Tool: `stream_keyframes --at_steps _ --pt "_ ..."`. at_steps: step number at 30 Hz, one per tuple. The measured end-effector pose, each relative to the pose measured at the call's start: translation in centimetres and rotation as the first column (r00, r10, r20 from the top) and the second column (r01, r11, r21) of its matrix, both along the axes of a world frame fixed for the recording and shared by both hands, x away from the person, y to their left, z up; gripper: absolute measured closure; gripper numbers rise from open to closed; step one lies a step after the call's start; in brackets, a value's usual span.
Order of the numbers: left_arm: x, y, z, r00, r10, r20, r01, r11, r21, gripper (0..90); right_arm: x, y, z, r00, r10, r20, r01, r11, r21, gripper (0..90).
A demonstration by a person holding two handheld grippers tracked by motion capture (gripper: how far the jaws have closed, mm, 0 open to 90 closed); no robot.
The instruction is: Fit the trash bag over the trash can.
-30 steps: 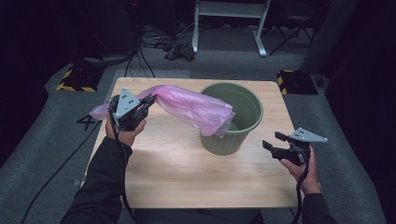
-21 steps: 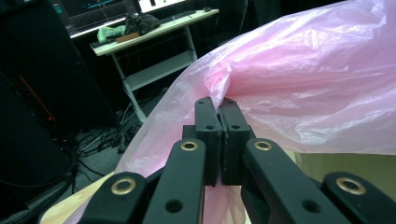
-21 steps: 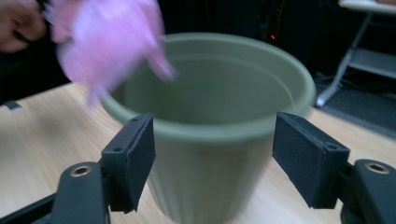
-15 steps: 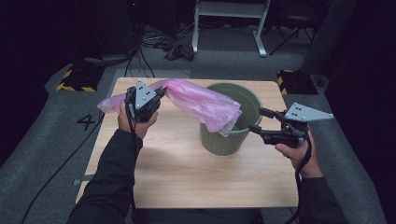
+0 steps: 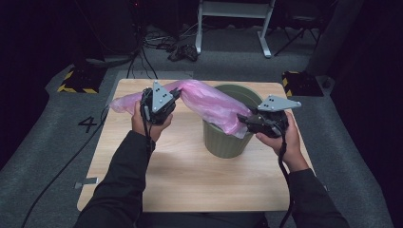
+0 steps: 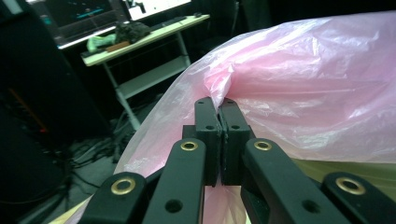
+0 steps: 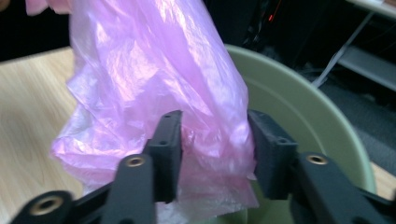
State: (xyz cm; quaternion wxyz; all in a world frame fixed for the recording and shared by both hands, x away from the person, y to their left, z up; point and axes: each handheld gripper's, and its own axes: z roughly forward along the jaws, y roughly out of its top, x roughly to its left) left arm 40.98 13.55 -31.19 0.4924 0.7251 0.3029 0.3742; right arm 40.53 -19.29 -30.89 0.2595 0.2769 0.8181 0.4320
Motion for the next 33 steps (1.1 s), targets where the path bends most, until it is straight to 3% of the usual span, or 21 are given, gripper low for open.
stream_keyframes --at_steps 2,5,11,15,19,22,24,25,26,28,29,30,33 --pt "-0.1 -0.2 -0.1 0.9993 -0.035 -0.015 0.034 0.9991 -0.024 88.3 0.5 0.1 -0.2 0.9995 -0.004 -0.03 0.003 0.9994 -0.034 72.5" --pt "-0.4 -0.6 -0.1 0.9958 -0.088 -0.023 0.087 0.9954 -0.041 88.3 1.2 0.3 -0.3 0.9982 -0.005 -0.06 0.0 0.9968 -0.08 77.9" --pt "-1.1 -2.0 -0.1 0.9848 -0.171 -0.032 0.169 0.9845 -0.047 88.3 2.3 1.3 -0.6 0.9923 -0.025 -0.121 0.009 0.9906 -0.136 76.6" --pt "-1.6 -3.1 -0.1 0.9771 -0.208 -0.043 0.207 0.978 -0.023 88.3 2.7 2.1 -1.0 0.9908 -0.038 -0.13 0.016 0.9857 -0.168 73.9" --pt "-1.8 -3.9 -0.1 0.9741 -0.221 -0.05 0.221 0.9753 -0.004 88.3 2.7 2.5 -1.0 0.9922 -0.045 -0.117 0.024 0.985 -0.171 68.1" --pt "-1.9 -4.4 -0.2 0.9742 -0.219 -0.055 0.22 0.9753 0.016 88.2 2.3 2.6 -0.8 0.9946 -0.034 -0.098 0.02 0.9889 -0.147 56.8" --pt "-1.8 -4.6 -0.3 0.9732 -0.221 -0.062 0.223 0.9746 0.021 88.2 1.9 2.3 -0.6 0.9968 -0.013 -0.079 0.004 0.9945 -0.105 49.0" --pt "-1.8 -4.6 -0.3 0.9732 -0.221 -0.062 0.223 0.9746 0.021 88.2 1.9 2.3 -0.6 0.9968 -0.013 -0.079 0.004 0.9945 -0.105 49.0" --pt "-1.7 -5.0 -0.5 0.9721 -0.223 -0.071 0.225 0.9743 0.012 88.2 1.4 1.9 -0.1 0.9973 0.04 -0.061 -0.043 0.9981 -0.043 41.1" --pt "-1.6 -5.4 -0.6 0.9699 -0.23 -0.079 0.232 0.9726 0.016 88.2 1.0 1.5 0.2 0.9941 0.097 -0.047 -0.097 0.9953 0.011 38.3" --pt "-1.6 -5.4 -0.6 0.9699 -0.23 -0.079 0.232 0.9726 0.016 88.2 1.0 1.5 0.2 0.9941 0.097 -0.047 -0.097 0.9953 0.011 38.3" --pt "-1.7 -5.9 -0.7 0.9679 -0.239 -0.078 0.242 0.97 0.026 88.2 0.5 1.3 0.5 0.9893 0.143 -0.027 -0.142 0.9886 0.051 37.0" --pt "-1.9 -6.6 -0.7 0.9645 -0.252 -0.079 0.255 0.9664 0.032 88.1 0.4 1.5 0.5 0.9862 0.162 -0.031 -0.161 0.986 0.044 33.7"
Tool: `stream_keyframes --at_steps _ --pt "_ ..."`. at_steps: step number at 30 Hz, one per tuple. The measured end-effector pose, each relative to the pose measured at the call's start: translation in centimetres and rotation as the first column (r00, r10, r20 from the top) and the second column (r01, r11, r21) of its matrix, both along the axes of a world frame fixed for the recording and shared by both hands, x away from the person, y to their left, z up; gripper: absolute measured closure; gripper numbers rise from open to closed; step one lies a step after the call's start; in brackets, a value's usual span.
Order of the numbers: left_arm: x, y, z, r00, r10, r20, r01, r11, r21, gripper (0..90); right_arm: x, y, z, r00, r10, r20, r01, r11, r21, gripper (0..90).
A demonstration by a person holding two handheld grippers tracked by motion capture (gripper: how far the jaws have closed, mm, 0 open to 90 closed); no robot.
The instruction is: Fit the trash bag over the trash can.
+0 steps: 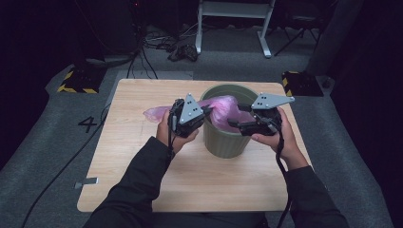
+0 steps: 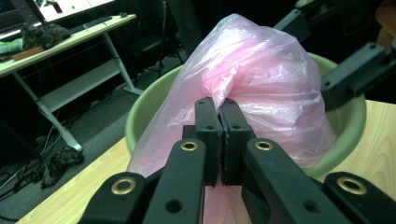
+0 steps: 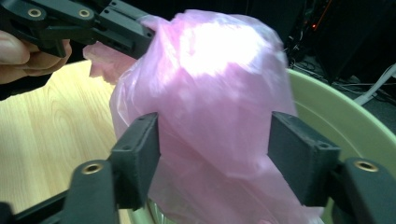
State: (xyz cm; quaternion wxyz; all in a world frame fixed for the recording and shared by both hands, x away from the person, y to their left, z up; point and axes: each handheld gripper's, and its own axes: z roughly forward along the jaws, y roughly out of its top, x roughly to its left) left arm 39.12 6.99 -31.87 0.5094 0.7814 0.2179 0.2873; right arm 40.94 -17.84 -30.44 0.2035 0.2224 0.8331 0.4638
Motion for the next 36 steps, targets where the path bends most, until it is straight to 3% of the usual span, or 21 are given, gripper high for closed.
stream_keyframes --at_steps 3,4,8,11,13,18,21,25,27,29,33,36 --pt "-0.1 -0.4 0.0 1.0 -0.009 0.003 0.009 0.9999 0.007 88.0 0.1 0.2 -0.2 0.9999 0.009 -0.006 -0.009 0.9997 -0.025 37.1" --pt "-0.1 -0.7 0.0 0.9999 -0.015 0.0 0.015 0.9999 0.003 88.0 0.2 0.3 -0.3 1.0 -0.005 -0.003 0.005 0.9994 -0.036 47.8" --pt "-0.2 -0.9 -0.2 0.9997 -0.025 -0.005 0.025 0.9997 0.007 86.7 0.4 0.2 -0.7 1.0 -0.004 -0.004 0.004 0.9991 -0.043 77.1" --pt "-0.3 -0.6 0.0 0.9997 -0.024 0.001 0.024 0.9997 0.0 78.1 0.4 0.1 -1.1 1.0 -0.003 -0.005 0.003 0.9989 -0.047 88.2" --pt "-0.4 -0.1 0.1 0.9996 -0.029 -0.001 0.028 0.9996 -0.007 72.9 0.5 -0.1 -1.2 0.9998 -0.015 -0.009 0.015 0.9991 -0.039 89.5" --pt "-1.0 1.7 0.0 0.9978 -0.066 -0.013 0.065 0.9978 -0.012 48.0 0.8 -0.9 -1.2 0.9984 -0.054 -0.016 0.054 0.9979 -0.037 90.0" --pt "-1.4 2.8 -0.3 0.9964 -0.07 -0.048 0.071 0.9969 0.033 28.9 1.1 -1.5 -1.2 0.9964 -0.08 -0.028 0.079 0.996 -0.043 90.0" --pt "-1.7 4.0 -0.9 0.9982 -0.052 -0.031 0.054 0.9965 0.064 28.2 1.5 -2.3 -1.4 0.9955 -0.088 -0.036 0.086 0.9952 -0.046 89.9" --pt "-1.4 5.1 -1.7 0.9957 -0.064 -0.066 0.068 0.9963 0.053 27.5 1.7 -2.6 -1.5 0.9964 -0.072 -0.046 0.07 0.9967 -0.042 89.7" --pt "-1.2 5.8 -2.3 0.9964 -0.032 -0.079 0.036 0.9978 0.056 26.4 1.9 -2.8 -1.7 0.9959 -0.075 -0.051 0.073 0.9963 -0.047 89.7" --pt "-0.6 7.3 -3.5 0.9933 -0.015 -0.115 0.02 0.9988 0.045 26.1 2.2 -3.1 -2.0 0.9946 -0.08 -0.067 0.076 0.9951 -0.064 89.6" --pt "0.2 7.9 -4.9 0.9854 -0.027 -0.168 0.033 0.9989 0.032 25.4 2.4 -3.4 -2.1 0.9932 -0.086 -0.078 0.082 0.995 -0.057 89.2"
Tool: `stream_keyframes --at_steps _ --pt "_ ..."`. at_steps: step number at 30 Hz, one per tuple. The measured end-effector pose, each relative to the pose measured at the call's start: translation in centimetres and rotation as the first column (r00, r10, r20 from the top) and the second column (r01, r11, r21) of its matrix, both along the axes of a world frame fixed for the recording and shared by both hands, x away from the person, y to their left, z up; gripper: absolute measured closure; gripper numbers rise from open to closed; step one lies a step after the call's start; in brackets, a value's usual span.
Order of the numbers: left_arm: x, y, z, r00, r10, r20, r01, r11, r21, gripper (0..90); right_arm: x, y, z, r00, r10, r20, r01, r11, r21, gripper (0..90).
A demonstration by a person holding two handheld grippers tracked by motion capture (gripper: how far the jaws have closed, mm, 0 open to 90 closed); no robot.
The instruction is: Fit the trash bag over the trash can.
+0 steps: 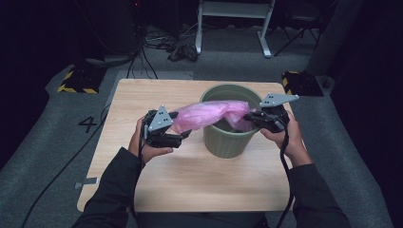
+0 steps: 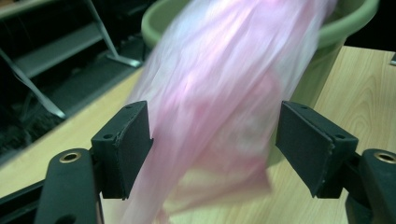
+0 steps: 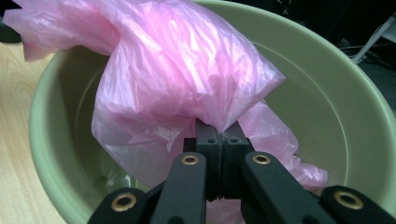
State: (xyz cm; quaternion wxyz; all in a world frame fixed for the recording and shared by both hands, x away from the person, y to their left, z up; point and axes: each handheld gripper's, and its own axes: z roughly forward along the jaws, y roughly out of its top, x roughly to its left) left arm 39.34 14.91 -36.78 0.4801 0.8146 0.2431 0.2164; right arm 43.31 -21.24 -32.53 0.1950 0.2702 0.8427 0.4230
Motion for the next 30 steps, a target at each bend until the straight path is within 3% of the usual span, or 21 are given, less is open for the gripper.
stream_keyframes --at_steps 3,5,8,10,14,21,23,24,25,26,30 --pt "0.6 0.0 -1.1 0.9998 0.014 -0.015 -0.014 0.9999 0.001 23.1 0.1 -0.1 -0.1 0.9999 -0.011 -0.003 0.011 0.9999 -0.003 88.1" --pt "1.0 0.0 -1.3 0.9996 0.02 -0.019 -0.021 0.9995 -0.024 21.4 0.2 -0.1 -0.2 0.9999 -0.01 -0.002 0.01 0.9999 0.005 87.7" --pt "1.4 -0.2 -1.3 0.9998 0.012 -0.015 -0.013 0.9995 -0.031 25.4 0.2 0.0 -0.3 1.0 -0.007 -0.002 0.007 1.0 0.004 86.9" --pt "1.6 -0.4 -1.3 0.9999 0.013 -0.003 -0.013 0.9997 -0.019 32.5 0.3 -0.1 -0.4 1.0 -0.004 -0.005 0.004 1.0 0.003 86.3" --pt "2.0 -0.8 -1.3 0.9998 -0.003 0.017 0.003 0.9999 0.013 55.3 0.3 -0.3 -0.5 1.0 -0.007 -0.006 0.007 0.9999 0.012 85.2" --pt "2.2 -1.4 -1.5 0.9986 -0.01 0.052 0.009 0.9998 0.015 83.4 0.2 -0.5 -0.6 0.9999 -0.008 -0.011 0.009 0.9998 0.017 81.2" --pt "2.0 -1.3 -1.3 0.9971 -0.015 0.074 0.014 0.9998 0.013 87.6 0.1 -0.6 -0.5 0.9998 -0.021 0.001 0.021 0.9996 0.017 65.0" --pt "2.0 -1.3 -1.3 0.9971 -0.015 0.074 0.014 0.9998 0.013 88.2 0.1 -0.6 -0.5 0.9998 -0.021 0.001 0.021 0.9996 0.017 65.0" --pt "1.8 -1.1 -1.1 0.9966 -0.009 0.082 0.008 1.0 0.003 88.3 0.0 -0.8 -0.3 0.9994 -0.034 0.007 0.033 0.9991 0.027 53.5" --pt "1.7 -1.0 -0.9 0.9963 -0.011 0.086 0.012 0.9999 -0.005 88.5 0.0 -0.8 -0.3 0.9997 -0.022 0.007 0.022 0.9991 0.037 47.8" --pt "1.2 -0.6 -0.3 0.9941 -0.014 0.107 0.015 0.9998 -0.008 88.7 -0.4 -0.7 0.1 0.9998 0.004 0.02 -0.004 0.9992 0.041 38.3"
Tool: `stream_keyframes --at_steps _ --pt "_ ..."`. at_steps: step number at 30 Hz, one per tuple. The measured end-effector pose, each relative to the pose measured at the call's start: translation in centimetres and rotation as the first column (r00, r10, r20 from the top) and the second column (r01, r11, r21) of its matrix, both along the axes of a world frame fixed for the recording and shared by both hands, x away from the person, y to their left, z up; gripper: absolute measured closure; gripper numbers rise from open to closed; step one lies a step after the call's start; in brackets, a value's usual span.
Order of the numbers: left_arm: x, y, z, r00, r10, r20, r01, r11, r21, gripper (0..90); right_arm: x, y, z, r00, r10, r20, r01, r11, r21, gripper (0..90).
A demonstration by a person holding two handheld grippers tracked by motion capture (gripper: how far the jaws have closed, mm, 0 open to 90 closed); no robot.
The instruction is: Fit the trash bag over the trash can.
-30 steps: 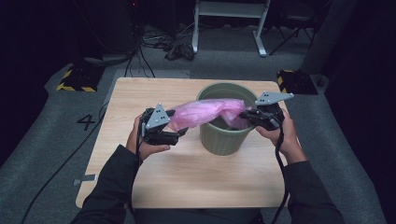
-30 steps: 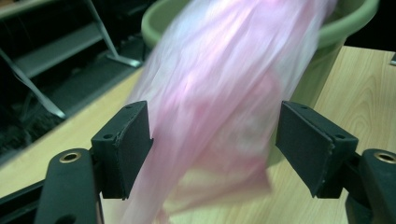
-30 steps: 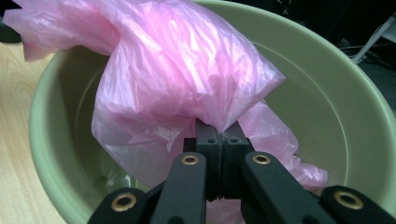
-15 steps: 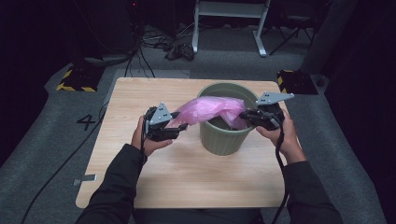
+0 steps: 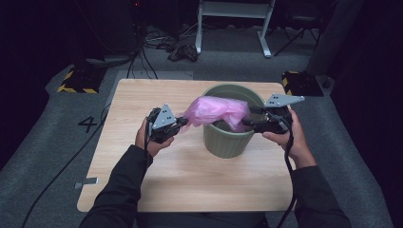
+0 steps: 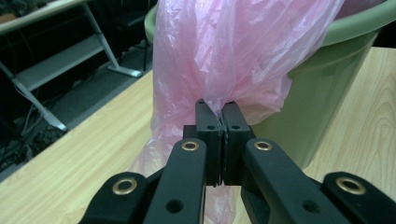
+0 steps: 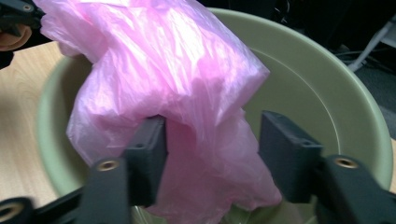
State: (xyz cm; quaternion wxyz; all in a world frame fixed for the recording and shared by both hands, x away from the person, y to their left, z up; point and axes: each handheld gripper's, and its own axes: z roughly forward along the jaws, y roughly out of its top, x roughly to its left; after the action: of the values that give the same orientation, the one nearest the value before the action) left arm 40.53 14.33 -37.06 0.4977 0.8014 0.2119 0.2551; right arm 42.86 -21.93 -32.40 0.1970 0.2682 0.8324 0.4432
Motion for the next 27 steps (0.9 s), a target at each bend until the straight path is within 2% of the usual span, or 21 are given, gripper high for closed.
stream_keyframes --at_steps 4,6,9,10,11,12,13,14,15,17,19,22,23,25,27 --pt "-0.8 0.6 1.0 0.9997 0.002 0.024 -0.002 1.0 0.001 89.1 -0.9 0.7 1.1 0.9988 0.035 0.034 -0.035 0.9994 0.004 30.9" --pt "-0.9 0.7 1.3 0.9997 -0.002 0.025 0.002 0.9999 -0.014 89.3 -1.2 1.1 1.5 0.9984 0.023 0.052 -0.022 0.9995 -0.024 30.4" --pt "-1.2 1.0 1.9 0.999 0.004 0.044 -0.003 1.0 -0.008 89.4 -1.3 1.5 1.7 0.998 0.006 0.063 -0.003 0.9985 -0.055 31.6" --pt "-1.3 1.2 2.2 0.9988 0.005 0.049 -0.005 0.9999 -0.01 89.4 -1.3 1.5 1.7 0.998 0.007 0.063 -0.003 0.9981 -0.062 34.5" --pt "-1.4 1.4 2.4 0.9985 0.008 0.054 -0.007 0.9998 -0.019 89.4 -1.3 1.6 1.7 0.9977 0.001 0.067 0.003 0.9978 -0.066 42.9" --pt "-1.5 1.5 2.5 0.9982 0.01 0.058 -0.009 0.9996 -0.027 89.4 -1.3 1.6 1.6 0.998 -0.001 0.064 0.005 0.9978 -0.067 57.3" --pt "-1.5 1.5 2.5 0.9982 0.01 0.058 -0.009 0.9996 -0.027 89.4 -1.3 1.6 1.6 0.998 -0.001 0.064 0.005 0.9978 -0.067 57.3" --pt "-1.7 1.7 2.9 0.998 0.004 0.063 -0.002 0.9995 -0.031 89.4 -1.0 1.8 1.4 0.9989 0.009 0.046 -0.006 0.9975 -0.071 74.3" --pt "-1.8 1.6 3.1 0.9977 0.002 0.067 0.0 0.9995 -0.032 89.4 -0.9 2.0 1.2 0.9992 0.009 0.038 -0.006 0.9964 -0.085 78.3" --pt "-2.0 1.3 3.3 0.9972 -0.013 0.074 0.015 0.9992 -0.038 89.4 -0.6 2.6 1.0 0.9997 -0.001 0.023 0.003 0.9931 -0.117 79.6" --pt "-2.1 0.8 3.6 0.9962 -0.021 0.084 0.024 0.9991 -0.034 89.4 -0.4 3.2 0.8 0.9999 -0.011 0.013 0.013 0.9906 -0.136 75.8" --pt "-2.3 -0.1 3.9 0.9952 -0.036 0.09 0.038 0.9992 -0.013 89.4 0.1 3.8 0.5 0.998 -0.063 -0.009 0.06 0.9837 -0.169 49.3" --pt "-2.3 -0.4 4.0 0.995 -0.039 0.092 0.04 0.9992 -0.008 89.4 0.2 4.0 0.4 0.9973 -0.072 -0.014 0.068 0.9809 -0.182 46.6" --pt "-2.4 -0.8 4.3 0.9946 -0.037 0.096 0.037 0.9993 0.002 89.3 0.2 4.1 0.4 0.9966 -0.081 -0.015 0.077 0.9808 -0.179 39.0" --pt "-2.4 -1.0 4.6 0.9944 -0.037 0.099 0.037 0.9993 0.008 89.4 0.0 3.9 0.6 0.997 -0.075 -0.021 0.07 0.985 -0.158 33.8"
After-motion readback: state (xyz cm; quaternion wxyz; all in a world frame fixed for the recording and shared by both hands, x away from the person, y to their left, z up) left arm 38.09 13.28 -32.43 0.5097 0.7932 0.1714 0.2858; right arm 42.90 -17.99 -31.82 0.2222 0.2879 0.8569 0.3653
